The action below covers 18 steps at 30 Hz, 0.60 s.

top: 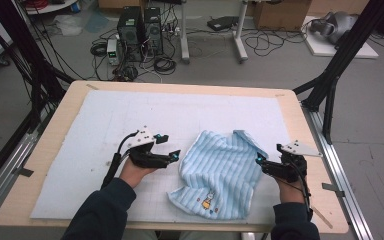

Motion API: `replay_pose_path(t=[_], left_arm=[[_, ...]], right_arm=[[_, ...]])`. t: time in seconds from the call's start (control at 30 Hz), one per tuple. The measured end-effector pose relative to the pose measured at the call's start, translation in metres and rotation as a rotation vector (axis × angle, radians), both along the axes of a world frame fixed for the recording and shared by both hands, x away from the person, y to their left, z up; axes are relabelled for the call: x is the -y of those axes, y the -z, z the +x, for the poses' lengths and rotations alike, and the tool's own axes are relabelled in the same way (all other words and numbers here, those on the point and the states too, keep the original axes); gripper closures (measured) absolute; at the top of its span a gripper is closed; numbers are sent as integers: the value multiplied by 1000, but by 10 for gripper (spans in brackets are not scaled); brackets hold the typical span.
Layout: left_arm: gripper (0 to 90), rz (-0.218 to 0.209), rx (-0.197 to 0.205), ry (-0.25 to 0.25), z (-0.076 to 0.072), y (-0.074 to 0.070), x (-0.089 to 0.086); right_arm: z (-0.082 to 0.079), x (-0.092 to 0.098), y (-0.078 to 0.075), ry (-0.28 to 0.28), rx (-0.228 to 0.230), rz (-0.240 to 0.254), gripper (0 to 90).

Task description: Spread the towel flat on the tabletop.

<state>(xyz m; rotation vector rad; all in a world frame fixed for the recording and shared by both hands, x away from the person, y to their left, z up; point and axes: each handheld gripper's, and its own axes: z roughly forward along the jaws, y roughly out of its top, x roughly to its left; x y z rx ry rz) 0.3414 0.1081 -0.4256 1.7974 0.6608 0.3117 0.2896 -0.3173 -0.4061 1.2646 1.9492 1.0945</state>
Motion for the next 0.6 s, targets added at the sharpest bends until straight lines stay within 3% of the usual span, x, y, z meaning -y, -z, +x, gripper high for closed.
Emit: replay_pose_path(t=[0.13, 0.23, 0.3, 0.43, 0.47, 0.53, 0.57, 0.6], left_arm=[[285, 19, -44, 14, 6, 8, 13], [335, 76, -76, 22, 7, 15, 22], [416, 116, -90, 32, 5, 18, 28], [497, 202, -100, 42, 5, 24, 40], [589, 227, -101, 39, 5, 24, 42], [632, 246, -99, 53, 5, 24, 44], [766, 257, -94, 58, 4, 24, 45], [840, 273, -90, 60, 3, 25, 46]], right_arm=[[0, 0, 2, -9, -11, 4, 182], [1, -2, 4, -19, -15, 3, 182], [3, -5, 6, -26, -22, 3, 182], [5, -8, 7, -27, -32, 7, 182], [6, -10, 6, -33, -32, 6, 182], [6, -11, 6, -35, -32, 2, 182], [7, -12, 6, -40, -34, 0, 182], [8, -13, 5, -41, -34, 0, 182]])
